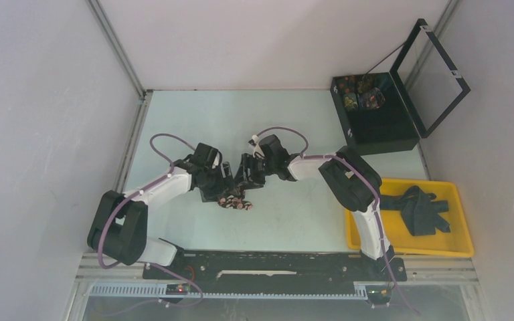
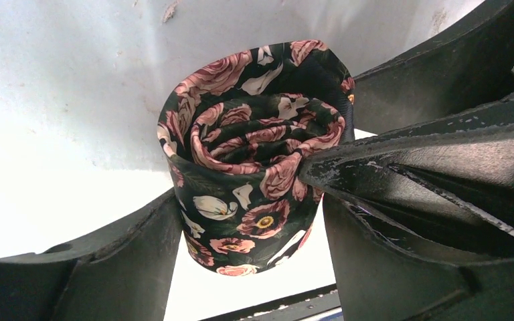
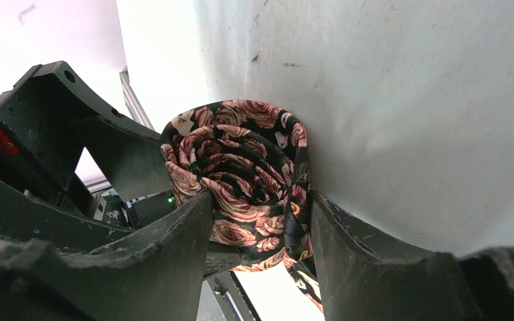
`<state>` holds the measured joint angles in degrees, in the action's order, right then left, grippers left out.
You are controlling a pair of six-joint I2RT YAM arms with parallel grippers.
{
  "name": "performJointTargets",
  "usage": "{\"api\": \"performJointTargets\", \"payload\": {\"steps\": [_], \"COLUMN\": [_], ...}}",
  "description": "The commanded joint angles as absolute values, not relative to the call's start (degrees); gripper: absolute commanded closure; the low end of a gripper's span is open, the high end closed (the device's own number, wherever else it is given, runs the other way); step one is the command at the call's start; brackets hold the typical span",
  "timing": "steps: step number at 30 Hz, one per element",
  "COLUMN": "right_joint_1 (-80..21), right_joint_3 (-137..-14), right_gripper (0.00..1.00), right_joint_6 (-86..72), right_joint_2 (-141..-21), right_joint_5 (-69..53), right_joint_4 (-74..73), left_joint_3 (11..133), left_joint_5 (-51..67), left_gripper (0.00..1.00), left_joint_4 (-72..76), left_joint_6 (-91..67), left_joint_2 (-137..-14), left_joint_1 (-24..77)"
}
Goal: Roll the ties
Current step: Pick up the tie at the center of the board.
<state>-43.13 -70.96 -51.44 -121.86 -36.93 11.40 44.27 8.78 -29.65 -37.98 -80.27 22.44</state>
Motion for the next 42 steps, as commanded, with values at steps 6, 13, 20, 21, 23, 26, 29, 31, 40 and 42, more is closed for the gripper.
{"api": "performJointTargets", "payload": {"steps": [6,13,20,21,23,26,29,31,40,42], "right_joint_1": [-47.17,-47.34,-47.18,-47.18,-47.19,-47.39,-47.73,-47.96,-48.19,-48.32], "right_joint_3": [-70.75,-70.76,-70.75,-70.78,-70.78,-70.79,-70.80,-70.77,-70.76,-70.75], "right_gripper": [0.41,0.40,0.38,0.37,0.37,0.36,0.35,0.35,0.35,0.35], "right_joint_6": [-50.03,-49.67,-48.69,-48.71,-48.85,-49.74,-51.09,-51.57,-50.53,-50.05], "right_joint_2": [-120.59,-120.26,-120.18,-120.28,-120.64,-121.38,-122.18,-122.70,-124.70,-124.66], "right_joint_5": [-40.97,-42.09,-44.76,-45.27,-46.24,-47.96,-49.63,-50.53,-54.01,-54.14], "right_joint_4": [9.58,9.56,10.42,10.72,11.40,13.45,16.09,17.43,20.68,20.90], "left_joint_3": [43.86,42.13,39.67,39.19,38.35,37.89,37.63,36.75,32.71,32.25], "left_joint_5": [13.30,15.70,14.44,14.26,14.11,12.89,10.48,10.02,9.67,9.70], "left_gripper": [0.22,0.22,0.21,0.21,0.20,0.19,0.17,0.17,0.23,0.26], "left_joint_4": [-20.39,-20.55,-25.12,-25.33,-25.50,-27.06,-29.53,-29.90,-26.94,-26.39], "left_joint_6": [-43.42,-45.09,-42.31,-41.98,-41.69,-40.92,-39.61,-39.43,-39.81,-39.94], "left_joint_2": [-78.10,-74.78,-69.75,-69.44,-68.66,-67.70,-67.57,-67.46,-65.54,-65.27], "left_joint_1": [20.06,18.88,17.99,18.00,17.90,17.77,17.61,17.48,15.86,15.55]}}
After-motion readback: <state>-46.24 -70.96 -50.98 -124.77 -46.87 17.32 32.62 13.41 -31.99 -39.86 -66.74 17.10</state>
